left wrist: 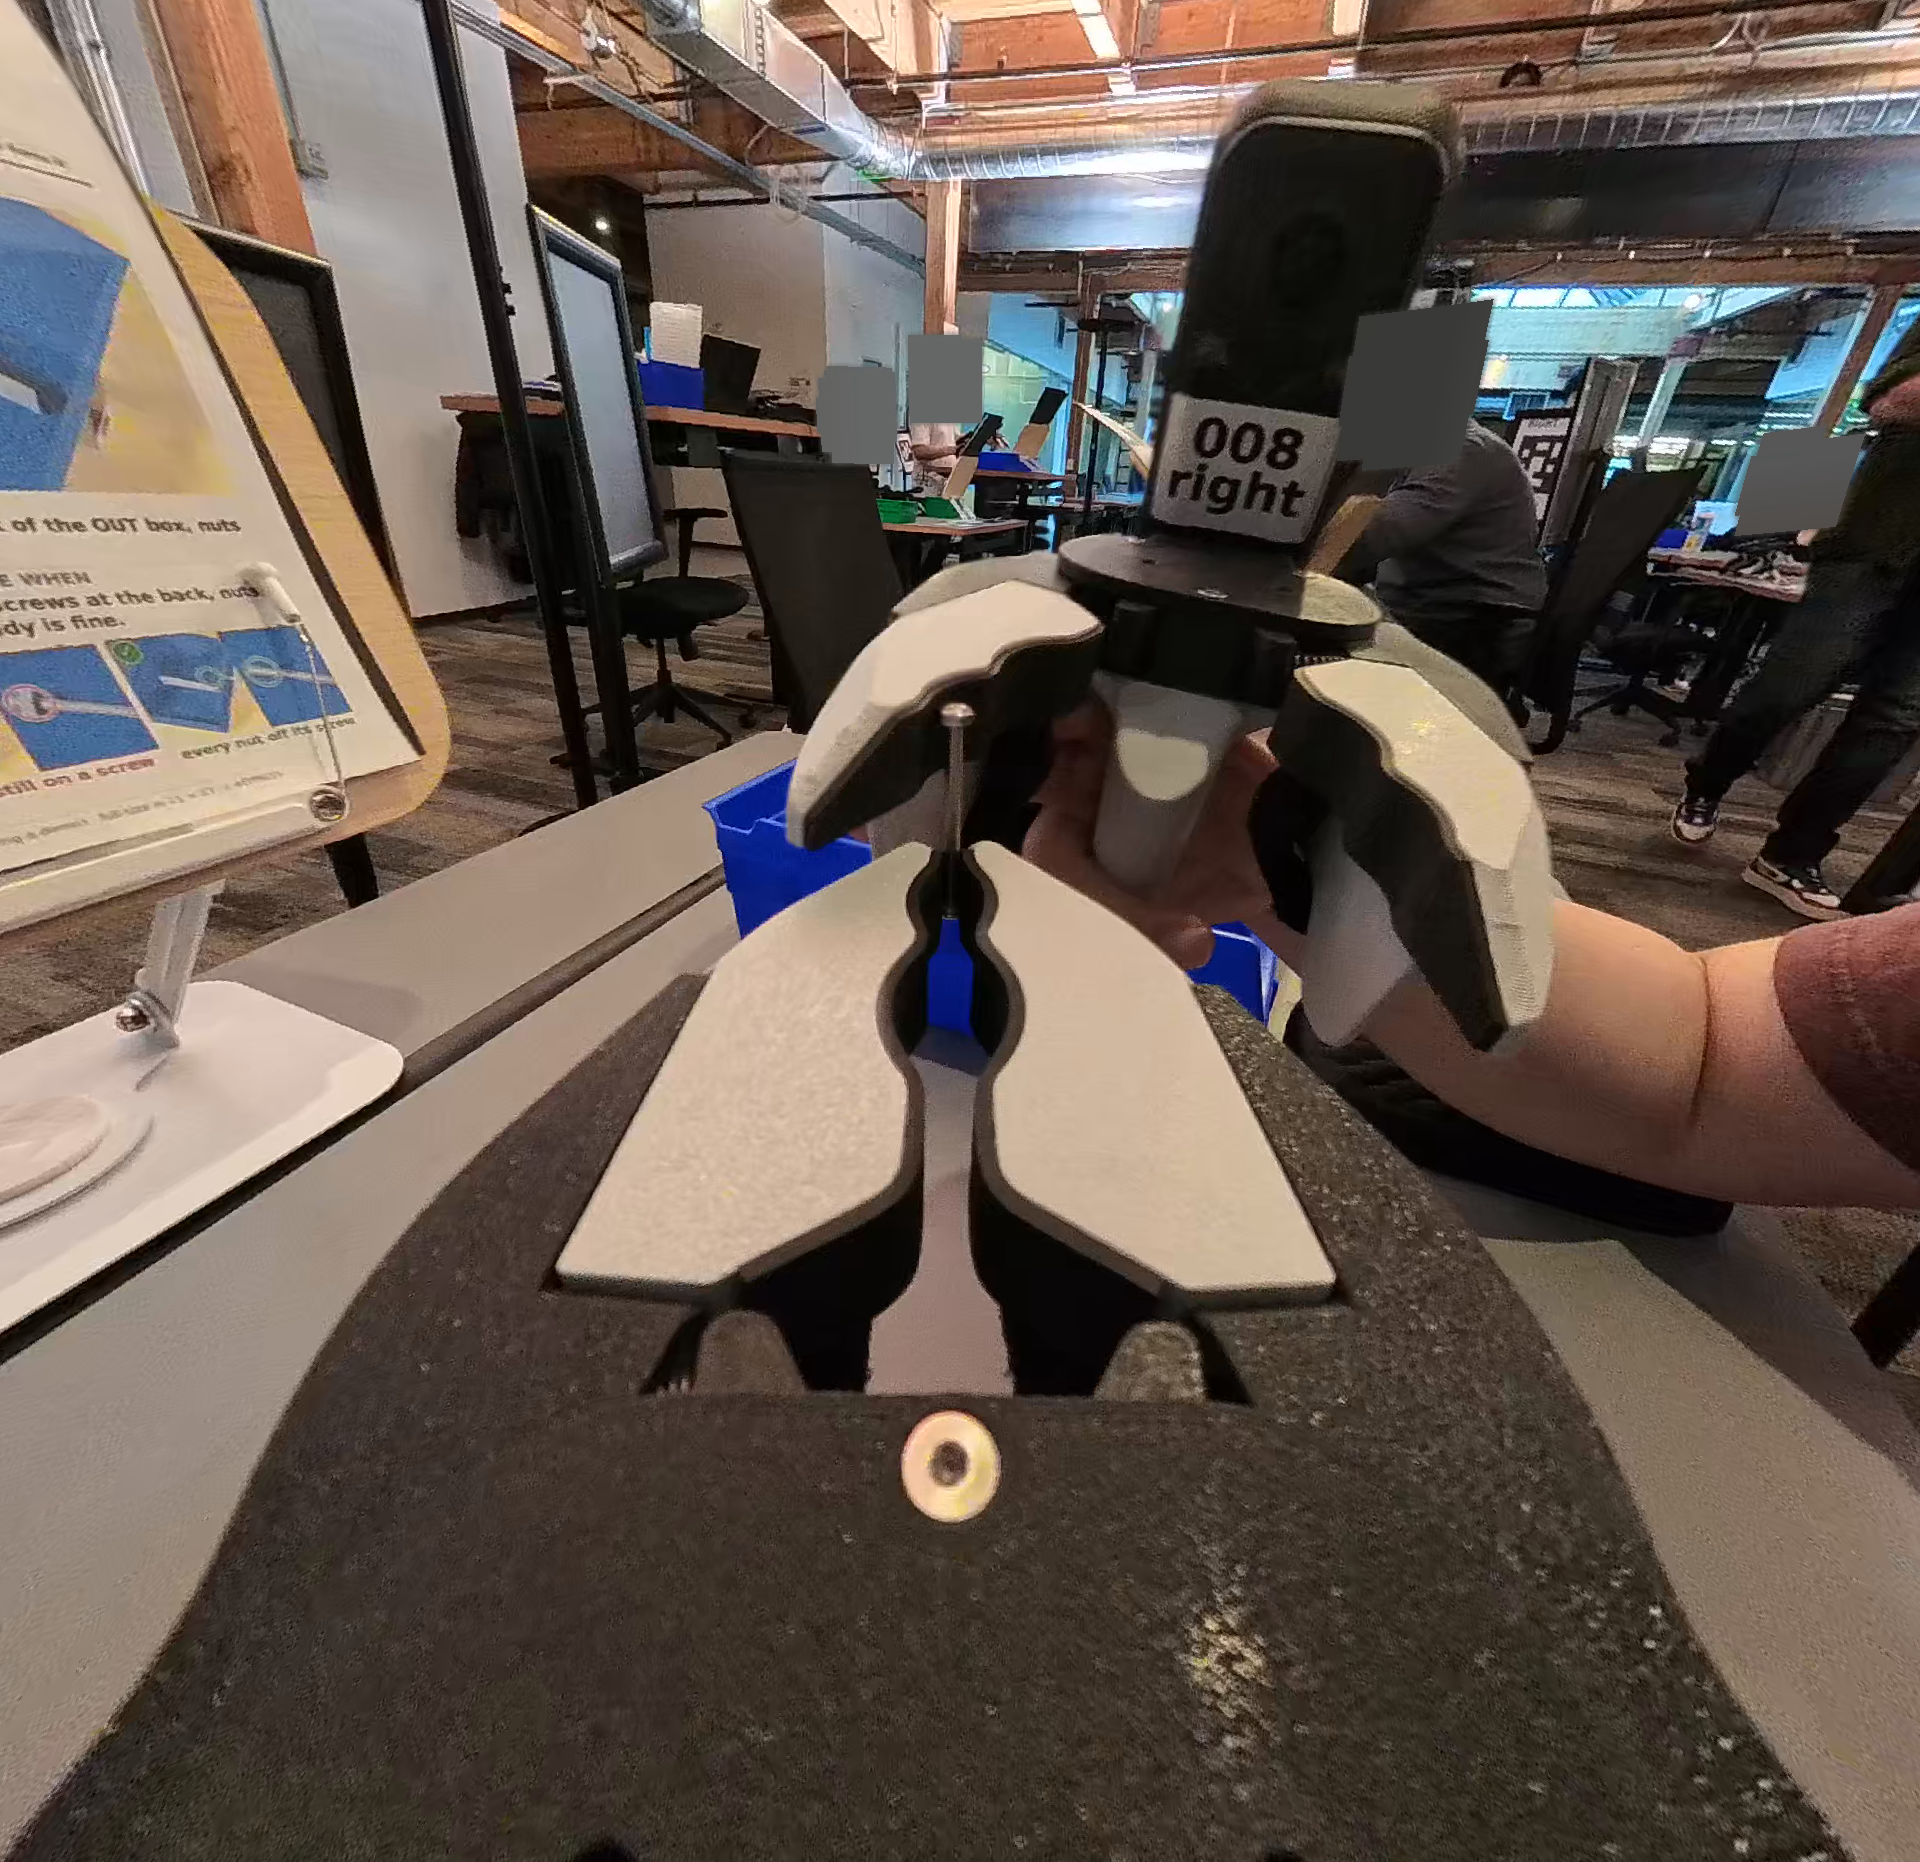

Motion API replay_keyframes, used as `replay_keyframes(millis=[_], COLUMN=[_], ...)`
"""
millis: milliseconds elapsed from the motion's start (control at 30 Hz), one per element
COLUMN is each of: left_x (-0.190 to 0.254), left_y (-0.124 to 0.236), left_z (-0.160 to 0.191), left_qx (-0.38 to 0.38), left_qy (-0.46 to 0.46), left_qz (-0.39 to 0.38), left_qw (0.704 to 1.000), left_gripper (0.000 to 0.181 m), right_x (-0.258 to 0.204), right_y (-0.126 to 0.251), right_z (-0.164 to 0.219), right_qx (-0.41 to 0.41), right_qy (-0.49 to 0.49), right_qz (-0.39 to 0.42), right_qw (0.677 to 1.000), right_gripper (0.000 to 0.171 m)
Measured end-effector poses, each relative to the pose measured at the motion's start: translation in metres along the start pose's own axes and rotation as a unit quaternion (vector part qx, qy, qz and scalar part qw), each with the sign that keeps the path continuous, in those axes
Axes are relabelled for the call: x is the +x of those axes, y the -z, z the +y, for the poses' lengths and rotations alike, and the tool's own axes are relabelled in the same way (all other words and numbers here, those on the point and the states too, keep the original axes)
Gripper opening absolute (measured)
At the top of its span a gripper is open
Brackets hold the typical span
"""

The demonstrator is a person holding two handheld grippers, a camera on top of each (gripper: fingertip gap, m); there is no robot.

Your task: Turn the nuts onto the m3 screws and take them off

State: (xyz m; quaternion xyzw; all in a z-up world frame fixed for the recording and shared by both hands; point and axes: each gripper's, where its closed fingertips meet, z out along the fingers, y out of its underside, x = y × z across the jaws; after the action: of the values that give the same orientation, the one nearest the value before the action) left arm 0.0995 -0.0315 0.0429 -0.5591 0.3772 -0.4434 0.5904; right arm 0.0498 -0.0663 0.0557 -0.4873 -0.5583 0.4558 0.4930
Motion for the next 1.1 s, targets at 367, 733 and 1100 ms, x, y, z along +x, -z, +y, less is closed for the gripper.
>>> replay_keyframes(millis=[367, 733, 1100], left_x=[-0.007, 0.009, -0.006], left_y=[0.002, -0.003, 0.007], left_z=[0.001, 0.002, -0.01], left_qx=[0.001, -0.005, 0.017], left_qy=[0.016, 0.009, 0.02], left_qz=[-0.004, 0.022, 0.005], left_qw=[1.0, 1.0, 1.0], left_gripper=[0.002, 0.002, 0.002], right_x=[0.018, -0.009, 0.009], right_y=[0.014, -0.012, 0.007], right_z=[-0.003, -0.004, -0.01], right_qx=[-0.005, 0.016, 0.026], right_qy=[0.012, 0.001, -0.009], right_qz=[0.056, -0.004, 0.031], right_qw=[0.998, 1.0, 0.999], right_gripper=[0.088, 0.099, 0.1])
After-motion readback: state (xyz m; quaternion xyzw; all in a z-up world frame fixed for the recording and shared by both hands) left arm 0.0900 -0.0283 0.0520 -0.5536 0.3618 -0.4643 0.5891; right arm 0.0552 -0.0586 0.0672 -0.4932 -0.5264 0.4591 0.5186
